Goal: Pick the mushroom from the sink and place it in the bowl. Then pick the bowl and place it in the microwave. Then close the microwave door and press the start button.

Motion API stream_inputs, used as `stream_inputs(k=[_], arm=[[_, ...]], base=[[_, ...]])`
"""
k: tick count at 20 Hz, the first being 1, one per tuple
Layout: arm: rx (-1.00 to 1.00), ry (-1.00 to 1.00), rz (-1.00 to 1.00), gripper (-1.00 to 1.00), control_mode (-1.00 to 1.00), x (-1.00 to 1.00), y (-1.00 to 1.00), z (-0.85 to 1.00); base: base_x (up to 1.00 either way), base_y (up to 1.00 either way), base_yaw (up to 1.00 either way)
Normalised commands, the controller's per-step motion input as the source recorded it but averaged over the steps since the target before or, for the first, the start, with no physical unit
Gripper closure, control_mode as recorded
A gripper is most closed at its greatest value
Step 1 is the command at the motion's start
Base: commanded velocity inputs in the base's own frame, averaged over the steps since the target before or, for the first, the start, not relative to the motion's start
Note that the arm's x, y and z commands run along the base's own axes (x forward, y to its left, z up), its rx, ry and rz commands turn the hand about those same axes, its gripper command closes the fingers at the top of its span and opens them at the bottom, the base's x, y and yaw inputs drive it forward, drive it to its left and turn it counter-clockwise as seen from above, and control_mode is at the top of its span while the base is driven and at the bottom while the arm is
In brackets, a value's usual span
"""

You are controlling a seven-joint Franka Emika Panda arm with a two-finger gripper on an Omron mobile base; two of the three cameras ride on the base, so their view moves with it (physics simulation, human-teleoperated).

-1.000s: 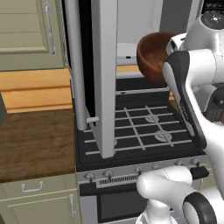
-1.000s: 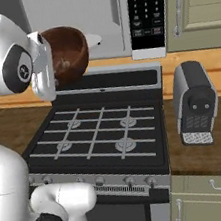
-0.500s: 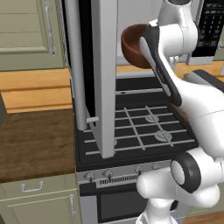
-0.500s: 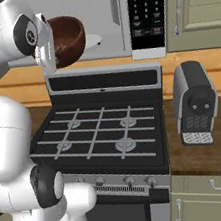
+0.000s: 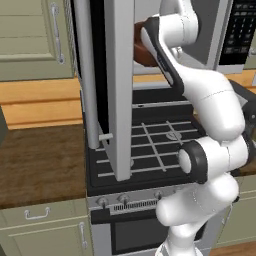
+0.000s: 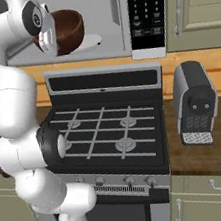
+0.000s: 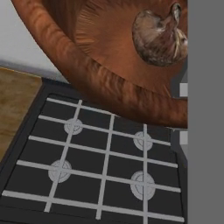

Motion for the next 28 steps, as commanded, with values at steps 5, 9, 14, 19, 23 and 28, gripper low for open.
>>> stream_inputs(k=[5,9,14,19,23,28], arm=[[0.0,0.02,0.0,1.0,-1.0,0.84,0.04,0.0],[0.0,0.01,0.0,1.0,-1.0,0.73,0.0,0.0],[0.0,0.0,0.0,1.0,-1.0,0.52,0.0,-0.01],[0.0,0.0,0.0,-1.0,-1.0,0.15,0.1,-0.09],[-0.01,-0.04,0.0,-1.0,-1.0,-0.06,0.11,-0.04],[-0.01,-0.22,0.0,-1.0,-1.0,-0.17,0.0,0.0]], base=[[0.0,0.0,0.0],[0.0,0.0,0.0],[0.0,0.0,0.0],[0.0,0.0,0.0],[0.0,0.0,0.0],[0.0,0.0,0.0]])
